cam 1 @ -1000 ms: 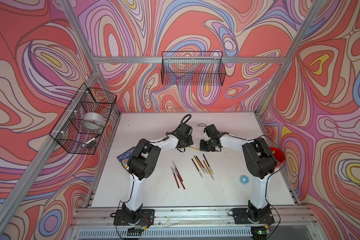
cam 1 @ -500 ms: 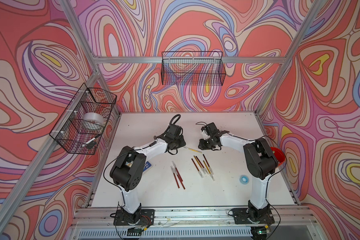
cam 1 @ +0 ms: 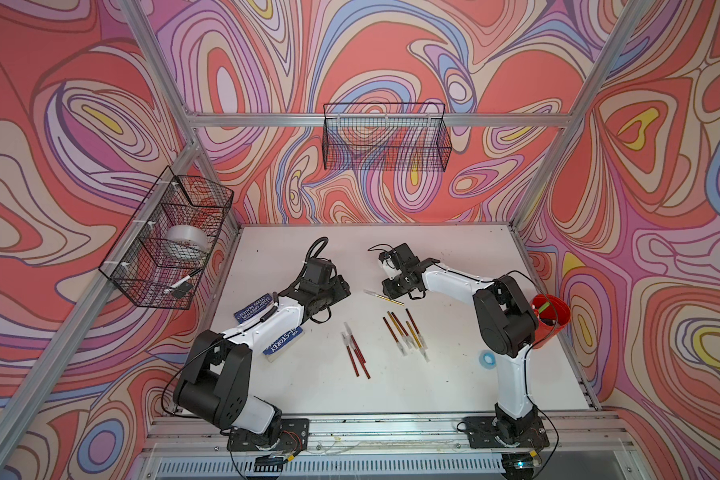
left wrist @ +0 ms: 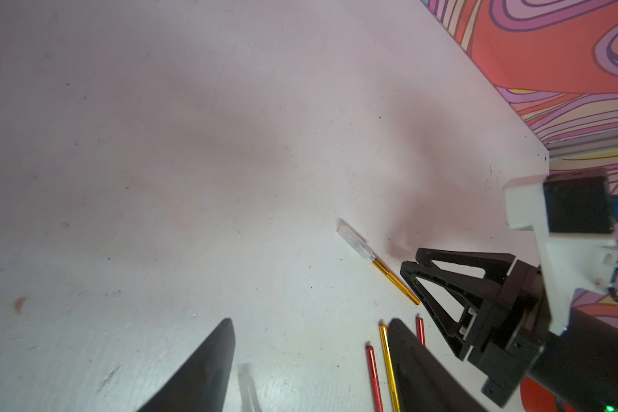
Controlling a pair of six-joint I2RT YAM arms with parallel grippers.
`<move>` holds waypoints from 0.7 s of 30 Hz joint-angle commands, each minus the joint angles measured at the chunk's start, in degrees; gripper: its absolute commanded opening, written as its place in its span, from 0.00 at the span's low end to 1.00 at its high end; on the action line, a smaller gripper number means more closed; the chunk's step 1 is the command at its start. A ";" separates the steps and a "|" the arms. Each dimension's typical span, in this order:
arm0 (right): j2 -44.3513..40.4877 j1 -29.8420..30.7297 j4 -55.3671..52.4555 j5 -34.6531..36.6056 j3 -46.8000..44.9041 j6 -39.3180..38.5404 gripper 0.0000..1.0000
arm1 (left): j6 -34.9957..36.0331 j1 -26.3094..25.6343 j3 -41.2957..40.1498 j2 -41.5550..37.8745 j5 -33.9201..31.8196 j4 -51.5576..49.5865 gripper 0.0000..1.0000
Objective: Remove protective caps from carving knives
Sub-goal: Adjust the carving knife at the center of the board.
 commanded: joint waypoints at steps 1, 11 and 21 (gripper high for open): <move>2.68 1.26 -2.89 2.92 2.42 -2.91 0.34 | -1.17 0.98 -1.35 -2.21 -1.36 -2.16 0.73; 4.08 2.52 -3.26 3.55 3.66 -3.55 0.34 | -1.35 2.09 -2.66 -2.75 -0.07 -2.45 0.74; -0.44 5.22 -2.57 1.50 2.38 -4.98 0.34 | -1.51 2.22 -3.36 -3.14 0.00 -2.23 0.74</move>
